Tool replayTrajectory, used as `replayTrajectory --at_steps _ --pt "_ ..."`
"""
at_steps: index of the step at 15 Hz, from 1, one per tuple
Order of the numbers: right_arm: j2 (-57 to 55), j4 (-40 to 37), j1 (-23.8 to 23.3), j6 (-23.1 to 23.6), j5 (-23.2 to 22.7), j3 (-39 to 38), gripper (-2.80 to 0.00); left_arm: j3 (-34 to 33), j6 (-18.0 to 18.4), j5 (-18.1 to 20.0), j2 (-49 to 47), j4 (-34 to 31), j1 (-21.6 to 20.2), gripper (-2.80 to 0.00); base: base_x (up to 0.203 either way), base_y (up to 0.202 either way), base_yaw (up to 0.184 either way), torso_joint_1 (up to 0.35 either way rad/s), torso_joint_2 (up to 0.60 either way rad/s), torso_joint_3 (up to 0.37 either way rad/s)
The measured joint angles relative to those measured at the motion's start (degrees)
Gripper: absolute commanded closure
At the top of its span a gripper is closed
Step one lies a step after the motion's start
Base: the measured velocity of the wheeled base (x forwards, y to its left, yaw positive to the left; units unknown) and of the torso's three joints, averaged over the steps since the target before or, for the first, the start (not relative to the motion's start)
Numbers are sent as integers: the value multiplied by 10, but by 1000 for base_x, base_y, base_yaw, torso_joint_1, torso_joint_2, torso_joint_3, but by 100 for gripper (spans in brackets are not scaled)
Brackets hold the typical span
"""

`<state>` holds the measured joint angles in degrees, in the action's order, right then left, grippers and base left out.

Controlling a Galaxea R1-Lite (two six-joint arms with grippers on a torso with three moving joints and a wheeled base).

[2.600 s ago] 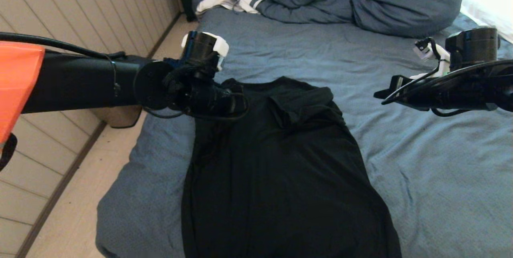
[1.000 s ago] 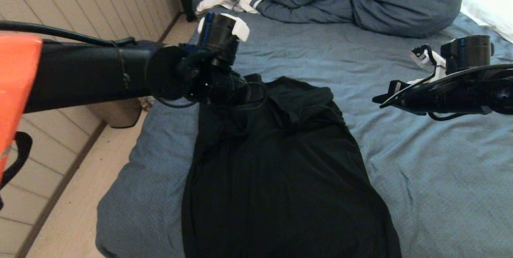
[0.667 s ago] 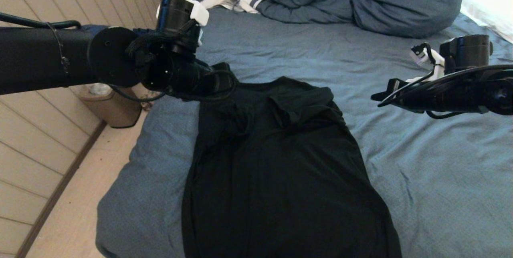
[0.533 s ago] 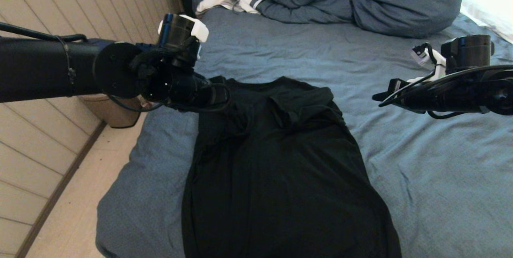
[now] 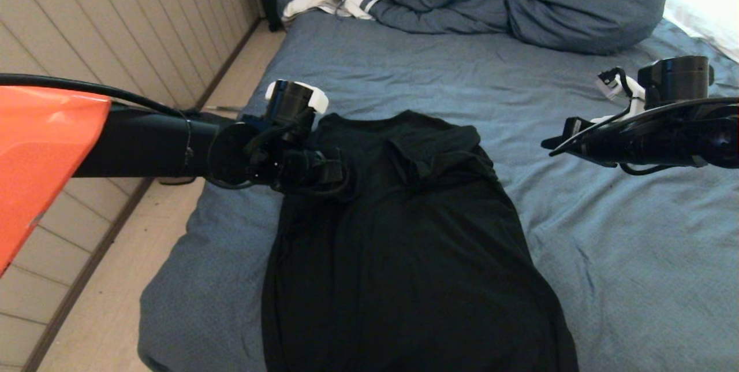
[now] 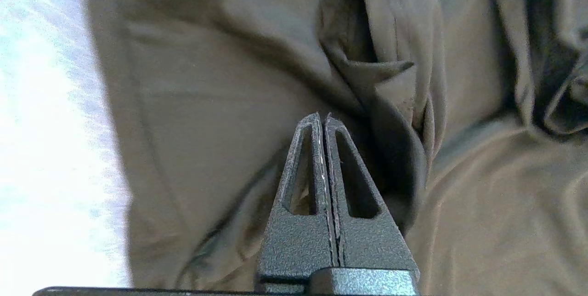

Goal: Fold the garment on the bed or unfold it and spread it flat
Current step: Fold the black T-shirt

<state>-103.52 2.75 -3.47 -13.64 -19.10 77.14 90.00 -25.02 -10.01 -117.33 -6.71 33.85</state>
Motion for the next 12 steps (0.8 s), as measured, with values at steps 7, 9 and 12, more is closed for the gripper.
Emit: replayTrajectory --at_steps 7,9,12 --pt "-3 0 -1 0 0 0 0 90 -4 1 -31 -22 64 0 0 0 0 0 0 0" --pt "-5 0 -1 0 0 3 0 119 -8 2 -50 -43 97 0 0 0 0 0 0 0" --pt "-8 0 -3 0 0 6 0 152 -20 0 -69 -58 120 0 0 0 0 0 0 0"
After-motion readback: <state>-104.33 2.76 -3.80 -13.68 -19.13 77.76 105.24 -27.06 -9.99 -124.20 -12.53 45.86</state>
